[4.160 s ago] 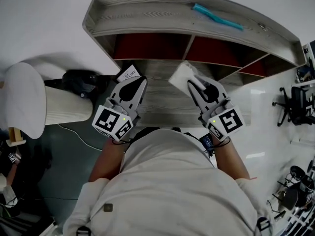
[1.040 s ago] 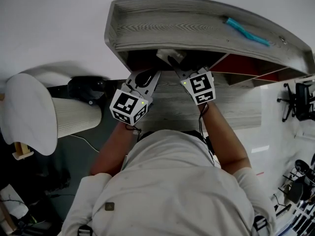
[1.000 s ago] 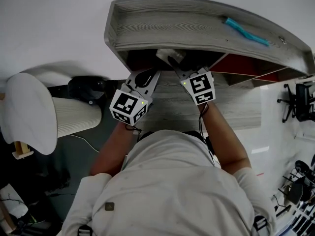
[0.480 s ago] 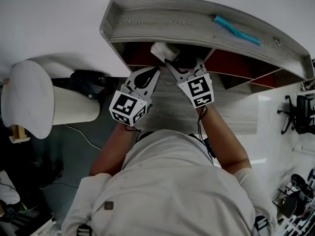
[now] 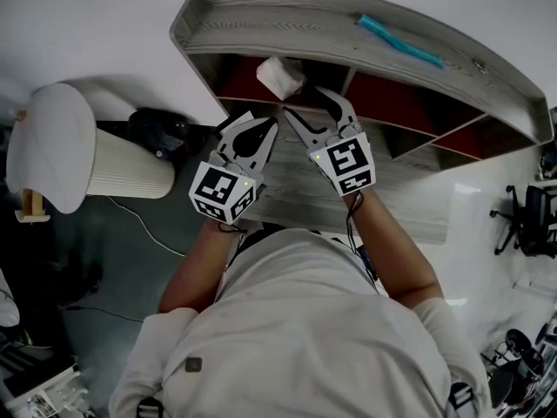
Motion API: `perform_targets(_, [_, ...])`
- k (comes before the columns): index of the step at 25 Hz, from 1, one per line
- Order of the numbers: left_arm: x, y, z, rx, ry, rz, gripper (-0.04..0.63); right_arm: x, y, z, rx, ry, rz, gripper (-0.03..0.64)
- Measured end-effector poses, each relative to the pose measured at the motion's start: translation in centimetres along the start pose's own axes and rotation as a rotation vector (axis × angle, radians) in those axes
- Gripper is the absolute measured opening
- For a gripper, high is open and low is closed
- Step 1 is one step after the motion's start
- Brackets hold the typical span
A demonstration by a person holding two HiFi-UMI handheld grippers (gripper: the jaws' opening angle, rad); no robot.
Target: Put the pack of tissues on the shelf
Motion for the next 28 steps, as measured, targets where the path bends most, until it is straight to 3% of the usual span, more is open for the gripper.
perform_targets(8, [2.7,0.2,-5.3,-0.004,0.066,-0.018,0.015,5.2,0.3,1.3,-0.004,0.065,-0.011,0.241])
perform_targets(19, [7.0,0.8,-10.9,0.013,0.108,-0.053,0.015,10.7,0.8,5.2,-0.041,0.182,-0.041,0.098])
perform_targets(28, [9.3,1.9,-12.0,-0.021,0.072,-0.067,0.015,12.8,2.7,8.2,-0.038,0.208,-0.061,0.052])
Point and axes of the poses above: the fingertips, and each gripper's own axes: x backward along the fingers, z to its left, y out of its top, the point moved 10 cm from there along x, backward along the fingers, and after that the axes turned 8 degrees about -z, right-handed, at the moved point
